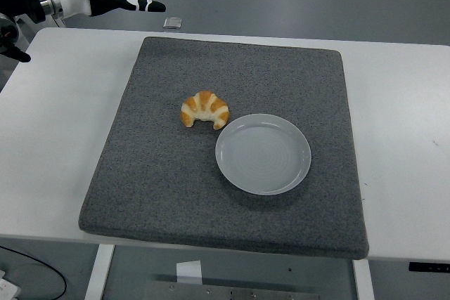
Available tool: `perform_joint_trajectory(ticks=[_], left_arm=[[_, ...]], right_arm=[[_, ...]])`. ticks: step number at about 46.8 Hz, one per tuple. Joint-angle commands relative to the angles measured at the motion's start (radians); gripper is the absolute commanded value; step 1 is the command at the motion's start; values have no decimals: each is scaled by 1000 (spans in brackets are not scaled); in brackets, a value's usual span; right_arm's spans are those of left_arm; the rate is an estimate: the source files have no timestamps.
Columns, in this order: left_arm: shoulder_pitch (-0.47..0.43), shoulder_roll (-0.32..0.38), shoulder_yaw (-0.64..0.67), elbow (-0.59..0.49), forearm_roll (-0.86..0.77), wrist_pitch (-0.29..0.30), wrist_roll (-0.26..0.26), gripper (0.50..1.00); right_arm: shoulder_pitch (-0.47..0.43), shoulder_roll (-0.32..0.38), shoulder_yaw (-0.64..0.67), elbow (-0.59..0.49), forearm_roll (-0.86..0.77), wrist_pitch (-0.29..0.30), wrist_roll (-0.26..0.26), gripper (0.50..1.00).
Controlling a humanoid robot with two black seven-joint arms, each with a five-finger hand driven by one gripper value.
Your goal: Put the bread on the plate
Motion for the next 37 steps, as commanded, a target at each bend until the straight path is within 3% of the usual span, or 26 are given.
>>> perform_joint_trajectory(ticks=[1,16,22,37], left_arm=[[0,3,1,-21,54,1,0,996],[7,9,7,-104,245,5,-1,994],[7,6,39,-147,287,36,-1,992],[12,-15,180,-255,497,263,-1,994]], right_arm=[[0,0,0,0,0,0,0,932],[0,0,0,0,0,0,0,932],[0,0,0,0,0,0,0,932],[-1,0,0,0,0,0,0,932]])
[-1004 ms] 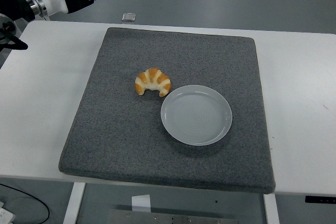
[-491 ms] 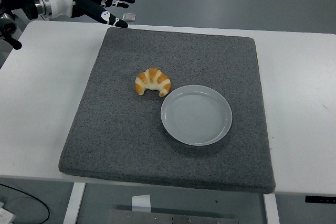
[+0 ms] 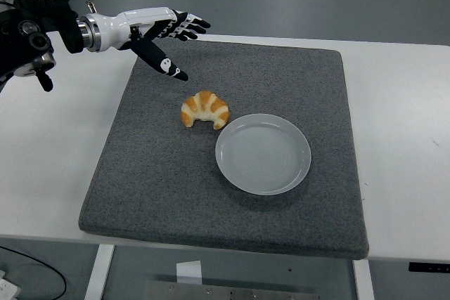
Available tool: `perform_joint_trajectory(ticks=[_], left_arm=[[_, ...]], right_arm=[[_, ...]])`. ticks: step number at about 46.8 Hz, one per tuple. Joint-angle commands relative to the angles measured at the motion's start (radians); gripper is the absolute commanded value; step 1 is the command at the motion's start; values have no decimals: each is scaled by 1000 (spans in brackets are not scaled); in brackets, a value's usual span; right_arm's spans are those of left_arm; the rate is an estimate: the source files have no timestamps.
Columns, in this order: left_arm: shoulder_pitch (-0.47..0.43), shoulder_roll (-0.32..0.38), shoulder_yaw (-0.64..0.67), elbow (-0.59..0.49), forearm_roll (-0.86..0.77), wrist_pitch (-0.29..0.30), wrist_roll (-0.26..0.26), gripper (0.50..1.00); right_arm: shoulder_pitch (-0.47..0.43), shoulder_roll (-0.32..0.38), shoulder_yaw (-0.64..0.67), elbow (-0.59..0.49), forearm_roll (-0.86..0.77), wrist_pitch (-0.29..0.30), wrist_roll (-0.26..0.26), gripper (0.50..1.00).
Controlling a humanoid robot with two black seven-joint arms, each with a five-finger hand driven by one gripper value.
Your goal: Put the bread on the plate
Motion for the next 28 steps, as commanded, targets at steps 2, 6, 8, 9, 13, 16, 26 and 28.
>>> perform_joint_trajectory(ticks=[2,6,8,9,13,16,26,28], left_arm=[[1,-14,43,-19,53,62,0,994],[6,-29,66,-19,101,106,0,992],[9,-40,81,-17,125,132,2,992],[9,-46,88,-17,138,145,0,992],[21,-66,118,-14,179,200,2,992],[28,-89,138,-9,205,238,2,994],[32,-143,172,30,227,286,3,992],[40,-151,172,41,228,287,3,992]], right_arm=[[0,0,0,0,0,0,0,932],[0,0,0,0,0,0,0,932],[0,0,0,0,0,0,0,932],[0,0,0,0,0,0,0,932],[0,0,0,0,0,0,0,932],[0,0,0,0,0,0,0,932],[0,0,0,0,0,0,0,932],[0,0,0,2,0,0,0,932]])
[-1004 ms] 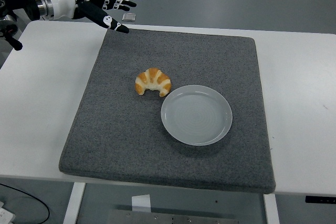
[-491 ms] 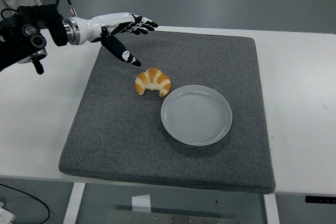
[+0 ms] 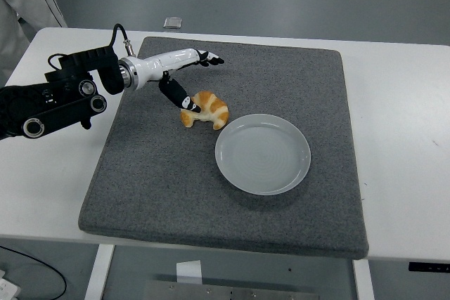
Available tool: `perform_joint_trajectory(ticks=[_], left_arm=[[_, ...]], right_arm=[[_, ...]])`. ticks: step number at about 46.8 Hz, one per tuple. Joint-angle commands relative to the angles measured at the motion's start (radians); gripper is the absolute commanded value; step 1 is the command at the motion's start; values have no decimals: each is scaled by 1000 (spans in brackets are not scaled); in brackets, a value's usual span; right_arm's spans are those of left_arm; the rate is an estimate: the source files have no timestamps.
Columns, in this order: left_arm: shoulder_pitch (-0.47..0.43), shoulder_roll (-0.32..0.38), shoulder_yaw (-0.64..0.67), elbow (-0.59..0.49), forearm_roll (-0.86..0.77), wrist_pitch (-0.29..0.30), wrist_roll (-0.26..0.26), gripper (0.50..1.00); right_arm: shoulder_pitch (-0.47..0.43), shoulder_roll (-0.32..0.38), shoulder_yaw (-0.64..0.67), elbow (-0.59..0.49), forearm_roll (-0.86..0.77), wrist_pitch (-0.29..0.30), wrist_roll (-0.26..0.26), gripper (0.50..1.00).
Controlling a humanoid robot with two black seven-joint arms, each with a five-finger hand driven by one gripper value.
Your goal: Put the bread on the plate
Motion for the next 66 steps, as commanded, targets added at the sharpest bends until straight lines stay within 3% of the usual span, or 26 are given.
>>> perform_joint_trajectory(ticks=[1,38,66], left_arm=[[12,-17,1,18,4,4,1,992],[61,-101,1,116,67,23,-1,988],[65,-113,27,118,67,20,-1,986]], right_arm=[[0,0,0,0,0,0,0,932],[0,0,0,0,0,0,0,932],[0,0,0,0,0,0,0,932]])
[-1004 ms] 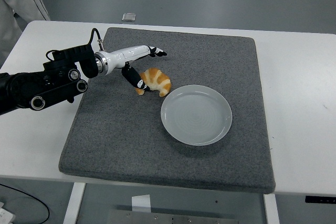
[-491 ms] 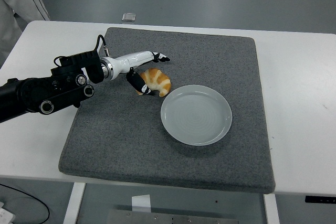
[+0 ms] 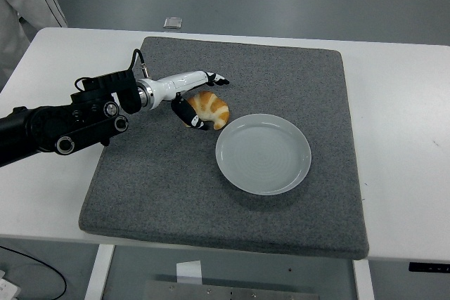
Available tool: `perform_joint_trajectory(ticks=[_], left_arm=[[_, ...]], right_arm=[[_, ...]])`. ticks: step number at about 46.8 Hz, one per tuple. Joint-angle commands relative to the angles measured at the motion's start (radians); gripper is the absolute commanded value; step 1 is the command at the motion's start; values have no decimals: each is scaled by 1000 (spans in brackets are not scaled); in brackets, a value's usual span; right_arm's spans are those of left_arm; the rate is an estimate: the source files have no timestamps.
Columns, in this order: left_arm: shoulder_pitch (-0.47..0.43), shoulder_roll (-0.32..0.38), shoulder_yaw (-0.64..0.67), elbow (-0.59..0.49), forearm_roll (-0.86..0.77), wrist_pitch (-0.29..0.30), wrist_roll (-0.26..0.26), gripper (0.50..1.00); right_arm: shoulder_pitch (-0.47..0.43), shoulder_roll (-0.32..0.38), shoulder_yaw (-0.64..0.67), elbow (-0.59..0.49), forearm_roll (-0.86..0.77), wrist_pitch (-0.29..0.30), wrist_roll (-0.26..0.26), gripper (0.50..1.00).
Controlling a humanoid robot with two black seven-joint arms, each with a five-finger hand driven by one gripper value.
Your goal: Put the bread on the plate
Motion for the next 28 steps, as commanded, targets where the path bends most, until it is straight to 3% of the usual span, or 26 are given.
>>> perform_joint_trajectory(ticks=[1,22,28], left_arm=[[-1,0,20,0,1,0,-1,984],[-1,-3,22,12,34,3,-1,956],[-3,-3,20,12,34,3,-1,924]], right_arm=[[0,0,0,0,0,0,0,932],[0,0,0,0,0,0,-2,932],[0,0,0,0,0,0,0,932]])
